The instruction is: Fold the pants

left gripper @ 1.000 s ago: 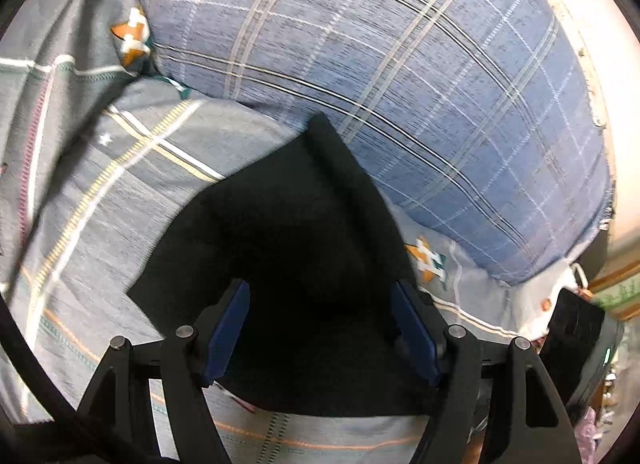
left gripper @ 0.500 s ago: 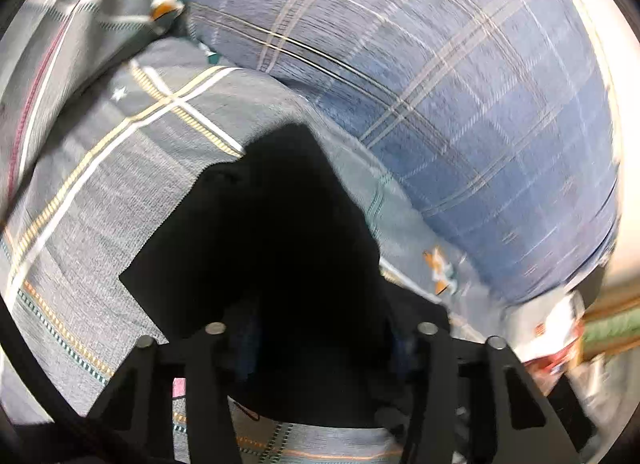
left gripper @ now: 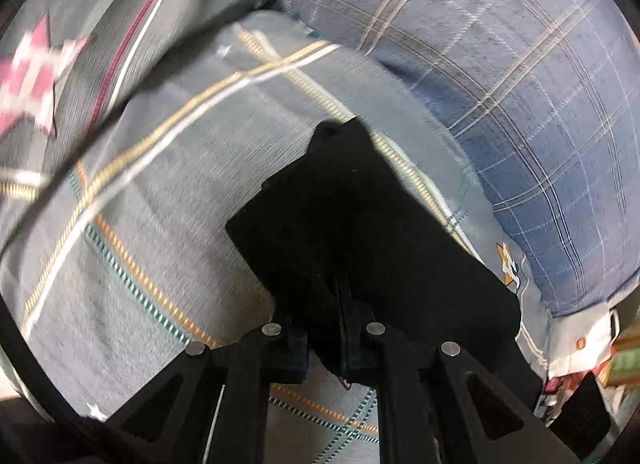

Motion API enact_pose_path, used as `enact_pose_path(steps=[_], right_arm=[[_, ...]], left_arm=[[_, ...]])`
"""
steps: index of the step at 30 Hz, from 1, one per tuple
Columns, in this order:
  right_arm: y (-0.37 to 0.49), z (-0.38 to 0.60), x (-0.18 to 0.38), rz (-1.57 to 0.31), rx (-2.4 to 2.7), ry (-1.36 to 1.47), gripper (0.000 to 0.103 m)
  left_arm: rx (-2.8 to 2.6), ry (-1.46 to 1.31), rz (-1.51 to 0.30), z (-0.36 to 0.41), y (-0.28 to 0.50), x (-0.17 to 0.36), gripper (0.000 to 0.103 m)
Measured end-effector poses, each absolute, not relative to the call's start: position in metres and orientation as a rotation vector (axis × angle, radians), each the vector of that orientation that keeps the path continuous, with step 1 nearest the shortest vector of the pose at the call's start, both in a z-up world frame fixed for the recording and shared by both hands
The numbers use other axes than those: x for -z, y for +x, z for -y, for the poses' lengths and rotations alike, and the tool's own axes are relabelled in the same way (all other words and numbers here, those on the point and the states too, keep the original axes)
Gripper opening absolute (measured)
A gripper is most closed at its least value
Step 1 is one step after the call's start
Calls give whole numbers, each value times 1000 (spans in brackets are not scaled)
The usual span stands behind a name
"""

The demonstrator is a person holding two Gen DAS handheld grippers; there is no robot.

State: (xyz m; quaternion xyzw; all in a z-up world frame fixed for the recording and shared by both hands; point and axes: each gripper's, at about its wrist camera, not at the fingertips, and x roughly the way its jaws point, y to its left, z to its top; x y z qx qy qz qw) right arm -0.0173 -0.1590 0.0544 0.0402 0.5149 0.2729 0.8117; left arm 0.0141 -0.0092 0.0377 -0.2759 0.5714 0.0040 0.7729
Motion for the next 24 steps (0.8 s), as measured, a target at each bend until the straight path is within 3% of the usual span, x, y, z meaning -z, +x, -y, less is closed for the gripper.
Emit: enact_pose_path(steps=[9,11,12,13,15,16,17,24], right_arm=[[-14,160,-39,-1160,-567,131,13],[-12,165,-38,-1180,-572,172,16],[-10,167,-40,-1202,-575,182,17],[-9,169,-42,-1216,-580,196,21],[-10,178,-49,-1215,-594,239,40],[-13,184,-52,-1213,-596,259,65],[-17,191,-57,-1203,-577,265,74],[-48,253,-67,-1121,-390,282,74]], left_arm=[[-80,-451,-1232,20,9,-39,16],[-133,-423,-1220,16,7,-45,49],[-160,-415,-1201,13,6,-49,53],[-176,-419,-1178,9,4,-52,53],[-201,-437,-1133,1,2,-61,53],[-206,-439,-1113,-1,0,-66,53],[-205,-432,-1097,-1,-1,-69,53],[-192,-297,-1086,19,-2,-77,58]])
